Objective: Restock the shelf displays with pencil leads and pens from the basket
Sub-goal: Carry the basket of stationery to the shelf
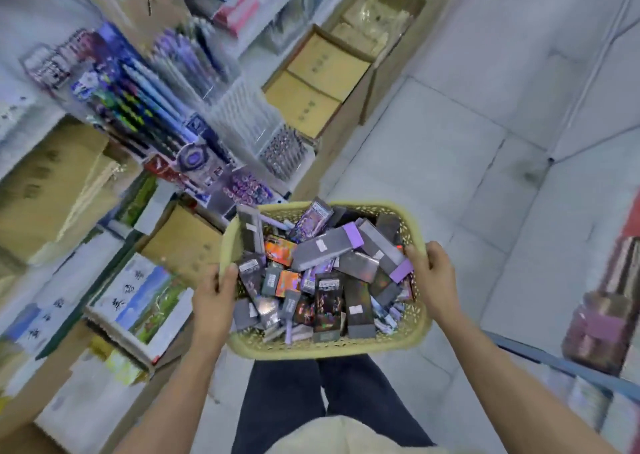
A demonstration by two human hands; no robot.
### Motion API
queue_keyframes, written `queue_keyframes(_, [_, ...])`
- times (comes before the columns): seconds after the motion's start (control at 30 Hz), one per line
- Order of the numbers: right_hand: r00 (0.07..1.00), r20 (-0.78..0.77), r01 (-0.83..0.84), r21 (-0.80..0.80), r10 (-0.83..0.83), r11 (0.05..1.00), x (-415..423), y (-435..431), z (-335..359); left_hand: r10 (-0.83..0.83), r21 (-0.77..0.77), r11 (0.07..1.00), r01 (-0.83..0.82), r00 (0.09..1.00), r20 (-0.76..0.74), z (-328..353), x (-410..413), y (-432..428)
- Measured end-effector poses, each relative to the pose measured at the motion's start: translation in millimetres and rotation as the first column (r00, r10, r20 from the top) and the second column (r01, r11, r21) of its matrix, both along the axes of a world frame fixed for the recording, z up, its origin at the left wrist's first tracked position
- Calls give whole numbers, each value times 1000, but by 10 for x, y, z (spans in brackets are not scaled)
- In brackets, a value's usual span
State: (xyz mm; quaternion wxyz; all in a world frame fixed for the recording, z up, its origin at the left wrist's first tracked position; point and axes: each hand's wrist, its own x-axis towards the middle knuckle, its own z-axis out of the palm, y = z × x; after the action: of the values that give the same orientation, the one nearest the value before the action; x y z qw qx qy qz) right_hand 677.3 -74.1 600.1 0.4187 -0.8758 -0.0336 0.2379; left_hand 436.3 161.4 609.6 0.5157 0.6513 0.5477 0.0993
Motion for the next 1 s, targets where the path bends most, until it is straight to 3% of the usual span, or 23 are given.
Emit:
queue_keyframes(0.23, [950, -6, 313, 85, -314, 946, 1040, 6, 168, -286, 115, 953, 281, 958, 28, 218, 1850, 538])
queue_keyframes(0.5, [815, 19, 575, 110, -580, 811, 2347, -34, 414, -541, 114, 839, 532, 838, 72, 402, 4041, 824])
queue_keyframes(0.63, [767, 34, 635, 107, -641, 765, 3154, -122, 425, -620, 110, 783, 613, 782, 56, 389, 5080, 798])
queue_keyframes(1.0, [738, 51, 668, 85, -673, 739, 5717, -63, 463, -642, 123, 766, 632, 762, 83, 309, 7798, 924])
